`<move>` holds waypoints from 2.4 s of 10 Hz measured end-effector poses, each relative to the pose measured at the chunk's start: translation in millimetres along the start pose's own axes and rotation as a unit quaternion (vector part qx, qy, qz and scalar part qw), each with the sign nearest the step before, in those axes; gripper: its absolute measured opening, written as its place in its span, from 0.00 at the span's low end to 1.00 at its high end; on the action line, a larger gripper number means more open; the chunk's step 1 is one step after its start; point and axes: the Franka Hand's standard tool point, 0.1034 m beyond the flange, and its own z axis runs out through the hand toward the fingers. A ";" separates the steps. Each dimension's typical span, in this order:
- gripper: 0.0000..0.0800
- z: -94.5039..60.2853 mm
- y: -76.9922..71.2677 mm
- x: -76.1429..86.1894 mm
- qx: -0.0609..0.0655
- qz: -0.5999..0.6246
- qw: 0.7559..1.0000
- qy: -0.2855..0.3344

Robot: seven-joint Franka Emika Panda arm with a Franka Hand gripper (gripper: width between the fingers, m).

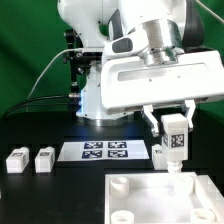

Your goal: Assemble one leg

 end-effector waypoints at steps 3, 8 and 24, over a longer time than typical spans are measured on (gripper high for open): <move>0.36 15.9 -0.8 29.3 0.001 0.004 1.000 0.020; 0.36 46.6 -16.3 32.5 0.008 0.014 1.000 0.018; 0.36 66.7 -21.8 1.9 -0.006 0.043 0.999 0.013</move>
Offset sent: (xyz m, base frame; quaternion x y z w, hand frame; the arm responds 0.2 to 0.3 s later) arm 0.0346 0.0075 -0.0037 -0.0291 0.0308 0.0097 0.9991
